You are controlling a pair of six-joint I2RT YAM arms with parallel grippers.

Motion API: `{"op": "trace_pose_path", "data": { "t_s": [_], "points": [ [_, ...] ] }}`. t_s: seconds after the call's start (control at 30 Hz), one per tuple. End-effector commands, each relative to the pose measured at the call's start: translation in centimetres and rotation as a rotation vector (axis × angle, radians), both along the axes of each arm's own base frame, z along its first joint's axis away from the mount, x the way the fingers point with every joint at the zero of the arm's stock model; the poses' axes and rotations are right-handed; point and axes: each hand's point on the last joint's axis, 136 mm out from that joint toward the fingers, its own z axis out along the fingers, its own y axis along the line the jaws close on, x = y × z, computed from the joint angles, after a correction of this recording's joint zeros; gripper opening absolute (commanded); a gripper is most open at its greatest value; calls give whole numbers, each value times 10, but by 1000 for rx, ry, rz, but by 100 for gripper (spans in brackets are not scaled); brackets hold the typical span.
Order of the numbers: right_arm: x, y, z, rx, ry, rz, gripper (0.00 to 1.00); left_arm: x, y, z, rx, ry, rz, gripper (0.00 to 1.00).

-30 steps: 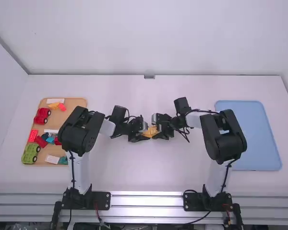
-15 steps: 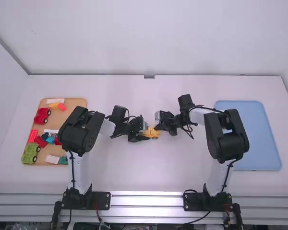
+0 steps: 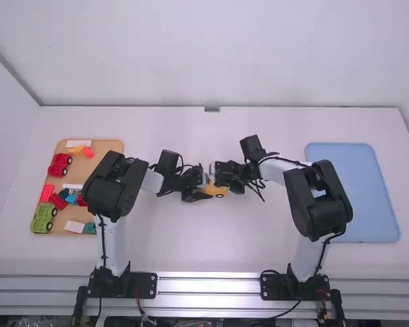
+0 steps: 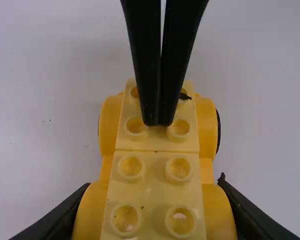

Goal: Assemble lego blocks to make yellow taxi

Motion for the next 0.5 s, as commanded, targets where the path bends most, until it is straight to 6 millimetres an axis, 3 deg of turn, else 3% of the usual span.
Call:
{"op": "trace_pose_path", "data": {
  "t_s": [0.0,0.2,0.37,0.47],
  "points": [
    [-22,-24,-39,-118,96,-50,0,-8,2,-15,29,29,2,32],
    [-22,-23,-42,-28,82,-57,0,-5,1,-13,23,15,1,32],
    [-9,-17,0,141,32,-53,0,-6,1,-14,24,17,1,32],
    [0,-18,37,222,-40,-48,58,-6,1,-14,24,18,1,36]
  ]
}}
